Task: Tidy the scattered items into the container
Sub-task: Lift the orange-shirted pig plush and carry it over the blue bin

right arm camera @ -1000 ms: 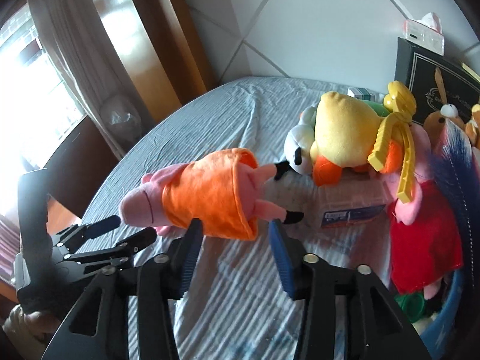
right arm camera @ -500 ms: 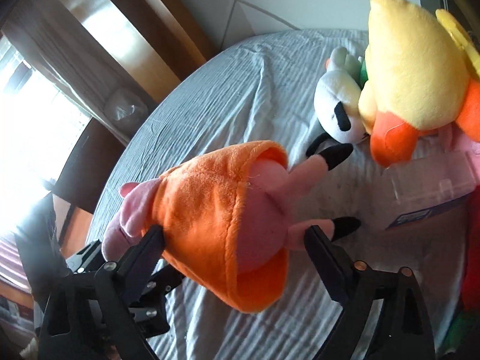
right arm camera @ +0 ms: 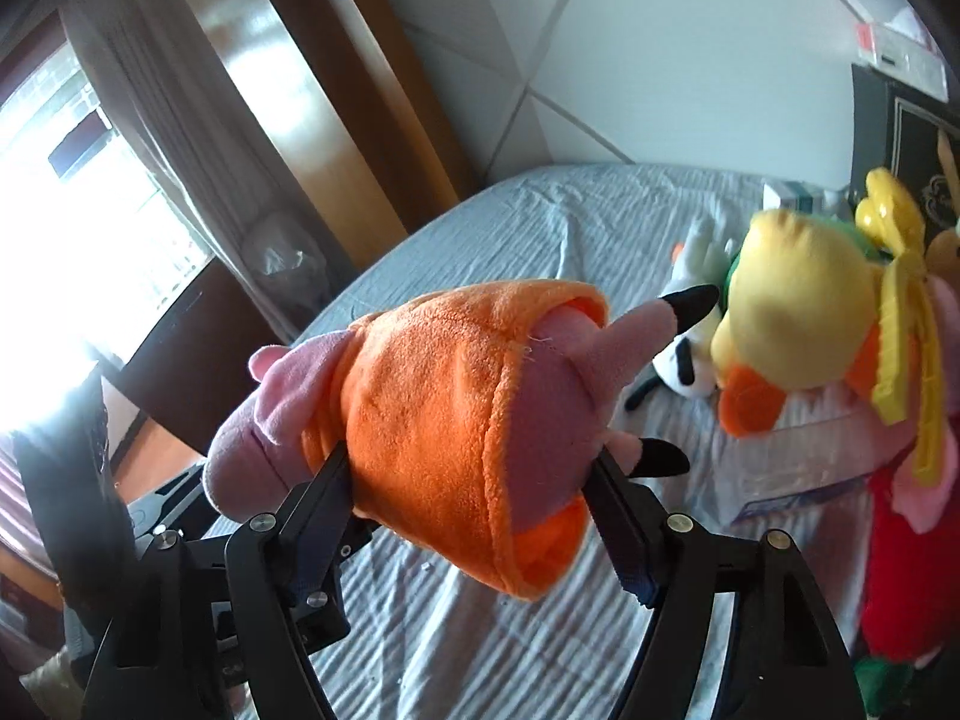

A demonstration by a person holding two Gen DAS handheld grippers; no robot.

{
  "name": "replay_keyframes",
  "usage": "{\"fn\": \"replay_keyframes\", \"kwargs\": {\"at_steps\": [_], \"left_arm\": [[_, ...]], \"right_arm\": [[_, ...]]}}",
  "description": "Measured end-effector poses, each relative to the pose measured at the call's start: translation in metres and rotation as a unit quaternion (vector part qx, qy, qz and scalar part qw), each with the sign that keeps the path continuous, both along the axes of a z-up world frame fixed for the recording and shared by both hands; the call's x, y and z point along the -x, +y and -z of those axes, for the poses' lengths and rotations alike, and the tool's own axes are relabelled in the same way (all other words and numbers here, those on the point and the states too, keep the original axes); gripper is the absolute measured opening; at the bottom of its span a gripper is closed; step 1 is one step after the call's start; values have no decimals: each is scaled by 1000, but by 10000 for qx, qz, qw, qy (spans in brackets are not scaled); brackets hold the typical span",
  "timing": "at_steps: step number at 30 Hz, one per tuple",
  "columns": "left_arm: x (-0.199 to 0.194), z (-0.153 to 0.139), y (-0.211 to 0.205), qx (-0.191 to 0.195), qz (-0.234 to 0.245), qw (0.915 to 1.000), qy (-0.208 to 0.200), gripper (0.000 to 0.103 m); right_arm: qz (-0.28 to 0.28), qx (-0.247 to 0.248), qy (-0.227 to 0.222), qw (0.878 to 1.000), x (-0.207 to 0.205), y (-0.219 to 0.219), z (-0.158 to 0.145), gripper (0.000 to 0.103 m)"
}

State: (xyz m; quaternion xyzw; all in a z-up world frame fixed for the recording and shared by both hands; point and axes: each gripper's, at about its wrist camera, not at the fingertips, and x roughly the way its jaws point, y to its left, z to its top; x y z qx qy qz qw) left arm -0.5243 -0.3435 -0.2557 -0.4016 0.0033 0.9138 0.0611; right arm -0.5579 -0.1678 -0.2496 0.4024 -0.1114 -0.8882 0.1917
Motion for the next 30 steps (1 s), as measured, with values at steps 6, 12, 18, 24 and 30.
{"fn": "replay_keyframes", "kwargs": {"at_steps": [6, 12, 18, 24, 30], "left_arm": [[-27, -60, 26, -21, 65, 9987, 498, 69], [-65, -115, 70, -13, 248, 9955, 917, 69], [-101, -165, 128, -8, 642, 9895, 1296, 70], [-138, -211, 196, -156, 1498, 9744, 1667, 70], [-183, -247, 276, -332, 2236, 9552, 1911, 70]], "right_arm": [[143, -85, 538, 9984, -37, 22, -63, 74], [346, -124, 996, 9944, -88, 61, -117, 74], [758, -297, 1414, 9866, -143, 97, -167, 74], [1597, -601, 1818, 9684, -211, 149, -213, 74], [2369, -858, 2058, 9456, -286, 209, -250, 75]]}}
